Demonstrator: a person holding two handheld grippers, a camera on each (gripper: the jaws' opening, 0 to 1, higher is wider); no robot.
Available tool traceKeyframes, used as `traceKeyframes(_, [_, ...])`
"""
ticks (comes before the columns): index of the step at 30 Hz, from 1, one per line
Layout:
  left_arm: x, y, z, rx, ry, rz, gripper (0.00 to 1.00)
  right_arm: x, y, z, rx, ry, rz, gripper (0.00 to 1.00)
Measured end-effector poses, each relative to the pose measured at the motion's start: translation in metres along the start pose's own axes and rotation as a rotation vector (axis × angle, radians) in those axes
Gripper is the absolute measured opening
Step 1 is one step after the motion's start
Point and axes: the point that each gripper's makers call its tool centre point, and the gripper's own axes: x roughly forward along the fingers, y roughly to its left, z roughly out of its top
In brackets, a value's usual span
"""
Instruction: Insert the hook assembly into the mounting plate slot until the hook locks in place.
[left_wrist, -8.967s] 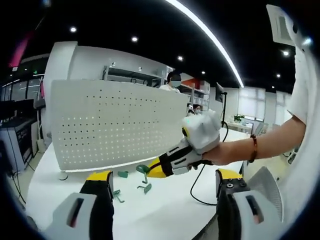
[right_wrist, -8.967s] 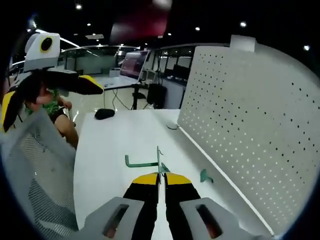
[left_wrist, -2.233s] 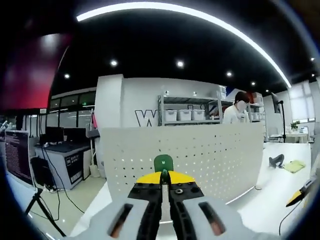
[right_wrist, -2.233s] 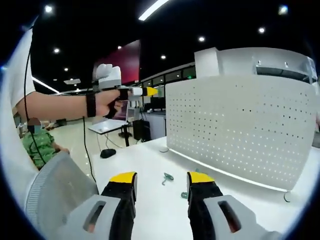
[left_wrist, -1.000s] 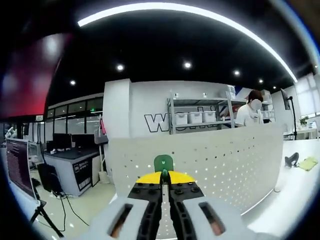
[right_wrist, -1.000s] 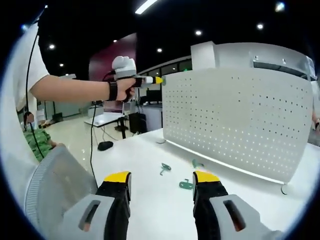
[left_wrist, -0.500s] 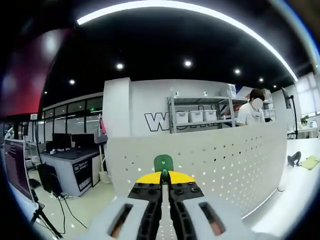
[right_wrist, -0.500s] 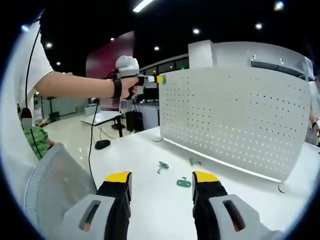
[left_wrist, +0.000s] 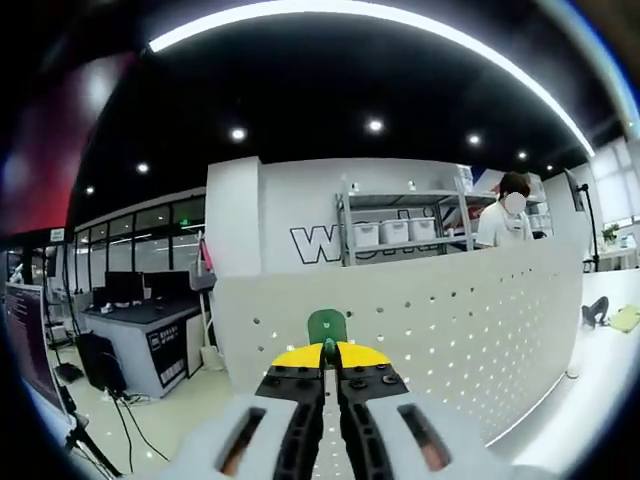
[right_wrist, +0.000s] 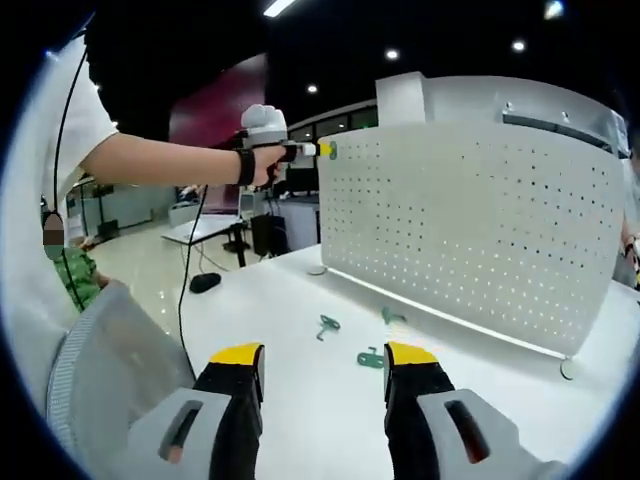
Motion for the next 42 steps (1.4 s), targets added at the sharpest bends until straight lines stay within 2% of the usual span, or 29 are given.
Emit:
traceKeyframes(9, [0.017, 0.002, -0.003, -0.009, 0.010, 0.005, 0.03, 0.001, -0.004, -0.003, 0.008, 0.013, -0.013, 0.48])
traceKeyframes(17, [0.026, 0.004, -0.004, -0.023, 0.009, 0.007, 0.03, 0.000, -0.009, -0.003, 0.021, 0.008, -0.033, 0.48])
traceKeyframes(21, [0.029, 0.007, -0.008, -0.024, 0.026, 0.010, 0.03, 0.001, -0.010, -0.002, 0.019, 0.009, -0.036, 0.48])
traceKeyframes(27, [0.031, 0.008, -0.014, -0.036, 0.040, -0.001, 0.03, 0.000, -0.011, -0.002, 0.023, 0.010, -0.044, 0.48])
traceKeyframes(42, [0.030, 0.005, -0.013, -0.022, 0.031, -0.037, 0.05, 0.002, -0.009, -0.001, 0.024, 0.003, -0.038, 0.47])
